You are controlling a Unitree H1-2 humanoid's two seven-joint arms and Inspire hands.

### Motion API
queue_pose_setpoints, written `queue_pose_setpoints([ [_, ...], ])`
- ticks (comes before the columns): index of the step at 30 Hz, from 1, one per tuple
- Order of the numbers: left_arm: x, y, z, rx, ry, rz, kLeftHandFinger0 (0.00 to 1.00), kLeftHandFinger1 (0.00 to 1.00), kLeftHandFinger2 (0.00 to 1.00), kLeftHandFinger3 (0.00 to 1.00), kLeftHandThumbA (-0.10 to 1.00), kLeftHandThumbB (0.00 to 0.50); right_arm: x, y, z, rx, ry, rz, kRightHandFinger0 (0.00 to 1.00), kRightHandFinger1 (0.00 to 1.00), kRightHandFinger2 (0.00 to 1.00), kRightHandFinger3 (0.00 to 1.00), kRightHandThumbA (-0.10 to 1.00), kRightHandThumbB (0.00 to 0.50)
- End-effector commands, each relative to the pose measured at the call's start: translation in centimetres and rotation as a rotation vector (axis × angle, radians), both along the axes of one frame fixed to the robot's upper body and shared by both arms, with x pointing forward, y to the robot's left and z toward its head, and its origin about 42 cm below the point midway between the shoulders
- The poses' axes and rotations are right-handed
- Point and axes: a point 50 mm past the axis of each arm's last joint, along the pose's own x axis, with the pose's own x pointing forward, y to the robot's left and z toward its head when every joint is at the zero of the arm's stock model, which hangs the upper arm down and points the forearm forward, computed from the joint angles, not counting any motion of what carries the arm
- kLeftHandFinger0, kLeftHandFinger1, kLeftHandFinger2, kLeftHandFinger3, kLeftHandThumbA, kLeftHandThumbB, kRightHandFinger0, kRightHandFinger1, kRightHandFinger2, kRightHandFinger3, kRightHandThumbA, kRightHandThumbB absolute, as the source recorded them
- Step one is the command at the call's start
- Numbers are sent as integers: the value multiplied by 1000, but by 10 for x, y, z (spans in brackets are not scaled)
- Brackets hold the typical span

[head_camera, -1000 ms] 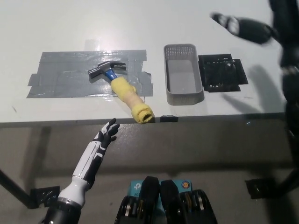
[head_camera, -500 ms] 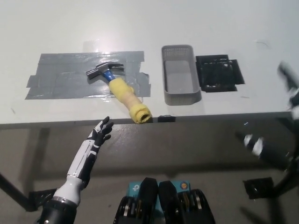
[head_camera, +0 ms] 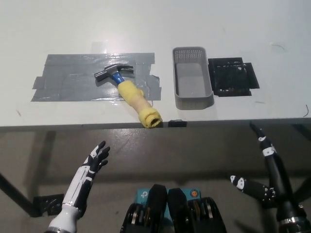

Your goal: The robot picks the hammer placed on top of the gray container with right hand and places it on the grey area of the desk

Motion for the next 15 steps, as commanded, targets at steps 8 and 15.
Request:
queue_pose_setpoints([
  [8, -9, 7, 0, -6, -18, 10, 1000, 1000, 1000, 1000, 1000, 88, 0, 2, -5, 18, 0, 24, 1000, 1000, 1000, 1000, 896, 156],
  [15, -7, 5, 2, -4, -24, 7, 1000, 1000, 1000, 1000, 1000, 76, 1, 1, -3, 82, -1, 37, 1000, 1000, 1000, 1000, 830, 155],
])
